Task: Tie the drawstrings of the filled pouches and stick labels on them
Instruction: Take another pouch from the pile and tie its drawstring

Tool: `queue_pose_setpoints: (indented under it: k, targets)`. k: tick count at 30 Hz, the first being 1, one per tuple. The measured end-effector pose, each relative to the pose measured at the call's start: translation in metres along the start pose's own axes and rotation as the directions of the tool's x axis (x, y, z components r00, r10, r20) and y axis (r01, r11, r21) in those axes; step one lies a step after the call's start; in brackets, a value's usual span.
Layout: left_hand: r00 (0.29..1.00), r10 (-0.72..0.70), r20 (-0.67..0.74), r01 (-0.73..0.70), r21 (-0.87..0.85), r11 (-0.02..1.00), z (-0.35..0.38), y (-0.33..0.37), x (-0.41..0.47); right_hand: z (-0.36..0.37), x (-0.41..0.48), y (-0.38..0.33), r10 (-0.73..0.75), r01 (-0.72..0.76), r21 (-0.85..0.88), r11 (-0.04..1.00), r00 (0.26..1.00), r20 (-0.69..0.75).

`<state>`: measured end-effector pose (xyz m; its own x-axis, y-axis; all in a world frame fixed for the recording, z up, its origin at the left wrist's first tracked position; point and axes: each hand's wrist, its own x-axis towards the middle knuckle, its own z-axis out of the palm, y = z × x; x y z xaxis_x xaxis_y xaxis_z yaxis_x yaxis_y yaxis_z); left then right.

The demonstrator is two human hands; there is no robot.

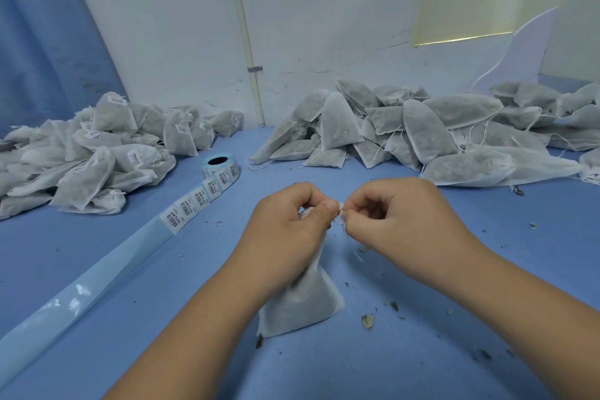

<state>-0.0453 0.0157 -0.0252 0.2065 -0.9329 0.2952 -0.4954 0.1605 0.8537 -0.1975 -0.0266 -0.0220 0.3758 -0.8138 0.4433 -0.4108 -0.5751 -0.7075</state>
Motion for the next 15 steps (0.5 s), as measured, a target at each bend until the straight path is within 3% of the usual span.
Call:
queue_pose_setpoints:
  k: [6, 15]
  targets:
    - [1.000, -0.015, -0.027, 0.015, -0.003, 1.000, -0.0006, 0.0015, 0.0000, 0.0006, 0.0015, 0.0006, 0.059, -0.064, 0.065, 0.996, 0.995, 0.080]
    - [0.999, -0.040, -0.012, 0.039, -0.034, 0.999, -0.0014, 0.0033, -0.0008, 0.0013, 0.0017, 0.0013, 0.023, -0.024, 0.042, 0.999, 0.999, 0.037]
